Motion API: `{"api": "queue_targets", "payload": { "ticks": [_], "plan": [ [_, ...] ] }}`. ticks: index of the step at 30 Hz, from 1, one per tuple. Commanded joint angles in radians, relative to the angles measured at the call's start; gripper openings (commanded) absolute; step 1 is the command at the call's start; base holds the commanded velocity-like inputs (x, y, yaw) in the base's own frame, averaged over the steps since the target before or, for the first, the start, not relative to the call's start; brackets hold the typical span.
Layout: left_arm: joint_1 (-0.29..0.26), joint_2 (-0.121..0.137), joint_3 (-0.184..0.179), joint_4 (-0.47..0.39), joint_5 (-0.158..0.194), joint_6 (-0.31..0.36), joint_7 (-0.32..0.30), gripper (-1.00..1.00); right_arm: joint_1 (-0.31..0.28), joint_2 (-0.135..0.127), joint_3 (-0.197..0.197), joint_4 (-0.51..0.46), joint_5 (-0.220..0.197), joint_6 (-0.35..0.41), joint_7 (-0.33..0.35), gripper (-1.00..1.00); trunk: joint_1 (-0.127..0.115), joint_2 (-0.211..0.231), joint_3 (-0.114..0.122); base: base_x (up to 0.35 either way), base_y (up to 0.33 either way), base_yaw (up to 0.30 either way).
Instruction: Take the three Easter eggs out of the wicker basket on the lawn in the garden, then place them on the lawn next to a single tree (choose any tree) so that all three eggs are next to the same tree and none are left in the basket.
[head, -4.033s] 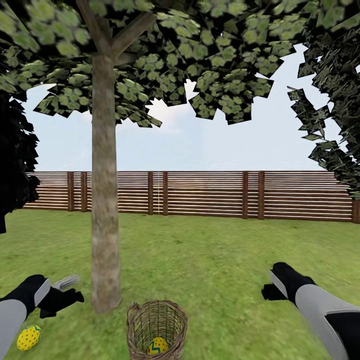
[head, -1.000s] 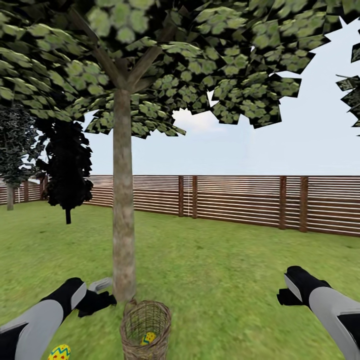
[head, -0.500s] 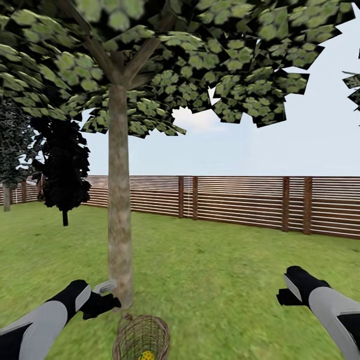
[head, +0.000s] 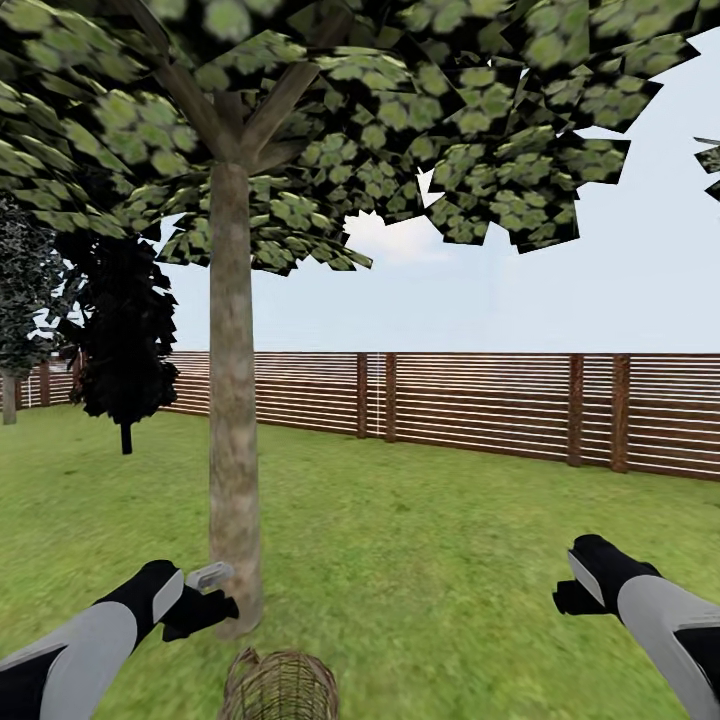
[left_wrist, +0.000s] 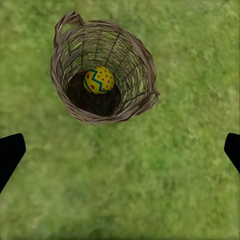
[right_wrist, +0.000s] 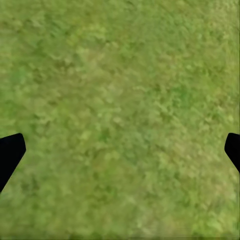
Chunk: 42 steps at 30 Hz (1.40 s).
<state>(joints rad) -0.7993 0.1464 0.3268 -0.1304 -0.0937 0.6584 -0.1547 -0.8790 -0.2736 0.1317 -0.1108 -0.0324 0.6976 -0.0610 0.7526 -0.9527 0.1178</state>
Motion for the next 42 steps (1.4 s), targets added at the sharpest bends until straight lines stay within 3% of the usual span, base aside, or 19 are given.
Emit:
{"api": "queue_targets", "payload": {
  "ticks": [1, 7, 14, 17, 25, 42],
  "plan": [
    [0.000, 0.000, 0.005, -0.001, -0.010, 0.004, -0.007, 1.00, 0.000, -0.002, 0.007, 0.007, -0.004, -0.004, 0.000, 1.00, 0.000, 0.000, 0.000, 0.010, 0.000, 0.000],
    [0.003, -0.002, 0.007, 0.020, -0.008, -0.024, -0.029, 1.00, 0.000, 0.016, 0.003, 0.045, -0.010, -0.050, 0.031, 1.00, 0.000, 0.000, 0.000, 0.001, 0.000, 0.000],
    [0.005, -0.040, 0.005, 0.000, -0.010, -0.063, -0.004, 1.00, 0.000, 0.047, 0.005, 0.051, -0.014, -0.076, 0.024, 1.00, 0.000, 0.000, 0.000, 0.000, 0.000, 0.000],
    [0.005, -0.045, 0.005, 0.000, -0.010, -0.080, -0.004, 1.00, 0.000, 0.064, 0.006, 0.050, -0.013, -0.093, 0.022, 1.00, 0.000, 0.000, 0.000, 0.000, 0.000, 0.000],
    [0.005, -0.048, 0.003, 0.000, -0.010, -0.105, 0.002, 1.00, 0.000, 0.056, 0.007, 0.050, -0.010, -0.093, 0.021, 1.00, 0.000, 0.000, 0.000, 0.000, -0.028, 0.000],
    [0.005, -0.057, 0.004, 0.000, -0.011, -0.114, 0.002, 1.00, 0.000, 0.062, 0.008, 0.074, -0.006, -0.095, 0.019, 1.00, 0.000, 0.000, 0.000, 0.000, -0.327, 0.184]
  ]
}}
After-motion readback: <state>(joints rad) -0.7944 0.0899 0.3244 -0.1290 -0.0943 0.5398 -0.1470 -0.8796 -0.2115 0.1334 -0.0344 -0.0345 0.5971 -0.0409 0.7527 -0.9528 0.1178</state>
